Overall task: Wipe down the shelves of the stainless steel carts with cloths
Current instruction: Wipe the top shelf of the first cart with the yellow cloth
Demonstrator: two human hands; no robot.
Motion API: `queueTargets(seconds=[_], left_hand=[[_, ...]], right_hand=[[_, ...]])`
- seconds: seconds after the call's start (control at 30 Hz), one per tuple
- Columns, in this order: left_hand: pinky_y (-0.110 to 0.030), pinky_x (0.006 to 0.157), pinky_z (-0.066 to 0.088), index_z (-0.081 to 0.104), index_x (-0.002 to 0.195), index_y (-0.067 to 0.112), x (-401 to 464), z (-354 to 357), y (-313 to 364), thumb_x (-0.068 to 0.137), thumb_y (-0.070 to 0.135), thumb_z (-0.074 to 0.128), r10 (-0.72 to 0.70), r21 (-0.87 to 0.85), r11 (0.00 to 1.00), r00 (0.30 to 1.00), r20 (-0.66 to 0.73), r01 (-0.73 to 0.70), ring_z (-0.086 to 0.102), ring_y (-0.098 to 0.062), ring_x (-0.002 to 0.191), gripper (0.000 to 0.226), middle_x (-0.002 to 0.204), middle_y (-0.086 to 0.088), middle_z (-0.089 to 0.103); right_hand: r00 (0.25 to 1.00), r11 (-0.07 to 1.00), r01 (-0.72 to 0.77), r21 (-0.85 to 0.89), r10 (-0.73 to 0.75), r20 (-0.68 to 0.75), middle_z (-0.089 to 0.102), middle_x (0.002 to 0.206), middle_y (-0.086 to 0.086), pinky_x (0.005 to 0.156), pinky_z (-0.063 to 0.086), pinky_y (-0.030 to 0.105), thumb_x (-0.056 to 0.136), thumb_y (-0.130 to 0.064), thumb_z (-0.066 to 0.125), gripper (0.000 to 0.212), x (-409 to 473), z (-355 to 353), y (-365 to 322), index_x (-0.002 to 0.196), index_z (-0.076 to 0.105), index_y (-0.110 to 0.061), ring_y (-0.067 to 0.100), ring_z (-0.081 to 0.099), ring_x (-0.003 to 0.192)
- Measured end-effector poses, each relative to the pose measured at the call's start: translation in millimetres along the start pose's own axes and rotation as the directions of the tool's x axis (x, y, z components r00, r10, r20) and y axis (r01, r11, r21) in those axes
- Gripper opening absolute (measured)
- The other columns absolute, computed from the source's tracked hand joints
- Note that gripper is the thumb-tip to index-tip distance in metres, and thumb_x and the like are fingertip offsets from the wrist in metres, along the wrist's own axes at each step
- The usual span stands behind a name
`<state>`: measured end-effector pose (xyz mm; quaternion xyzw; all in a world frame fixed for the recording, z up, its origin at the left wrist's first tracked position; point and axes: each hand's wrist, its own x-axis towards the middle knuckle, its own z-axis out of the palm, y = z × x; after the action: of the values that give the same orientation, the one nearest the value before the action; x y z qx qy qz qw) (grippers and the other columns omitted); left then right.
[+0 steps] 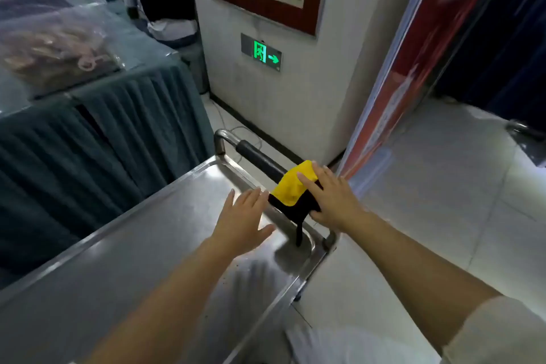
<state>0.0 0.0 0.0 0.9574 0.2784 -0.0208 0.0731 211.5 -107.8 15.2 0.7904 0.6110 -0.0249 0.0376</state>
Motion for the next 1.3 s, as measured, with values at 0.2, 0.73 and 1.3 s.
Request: queueTargets(seconds=[0.2,0.73,1.3], left_hand=[[-0.046,0.119,-0.002,0.006,0.155,0.022,6,28,-22,0.094,0.063,0.034,-0.024,0.01,1.0,0.995,0.096,0.024,0.01,-0.021,0.149,0.079,0.163,-0.001,0.009],[-0.051,0.118,0.002,0.013,0.154,0.017,-125,75,4,0.095,0.057,0.036,-0.487,0.06,0.871,0.844,0.223,0.487,0.014,-0.019,0.148,0.075,0.161,-0.002,0.016],[-0.052,0.119,0.004,-0.006,0.154,0.013,-311,156,131,0.09,0.073,0.015,-0.777,0.111,0.47,0.352,0.522,0.875,-0.003,-0.022,0.15,0.09,0.162,-0.004,-0.011]], right_hand=[[0.995,0.995,0.083,0.06,-0.087,0.056,-0.008,0.159,0.007,0.104,0.037,0.052,0.078,-0.033,0.073,0.108,36,27,3,0.146,-0.011,-0.044,0.034,0.001,0.146],[0.992,0.953,0.12,0.277,-0.105,-0.069,0.011,0.157,0.014,0.094,0.041,0.051,0.077,-0.01,0.073,0.093,-3,52,27,0.149,0.018,-0.034,0.043,0.024,0.133],[0.987,0.947,0.153,0.283,-0.13,-0.098,0.02,0.153,0.024,0.099,0.035,0.061,0.075,-0.011,0.076,0.083,-98,63,100,0.146,0.034,-0.022,0.053,0.028,0.128]])
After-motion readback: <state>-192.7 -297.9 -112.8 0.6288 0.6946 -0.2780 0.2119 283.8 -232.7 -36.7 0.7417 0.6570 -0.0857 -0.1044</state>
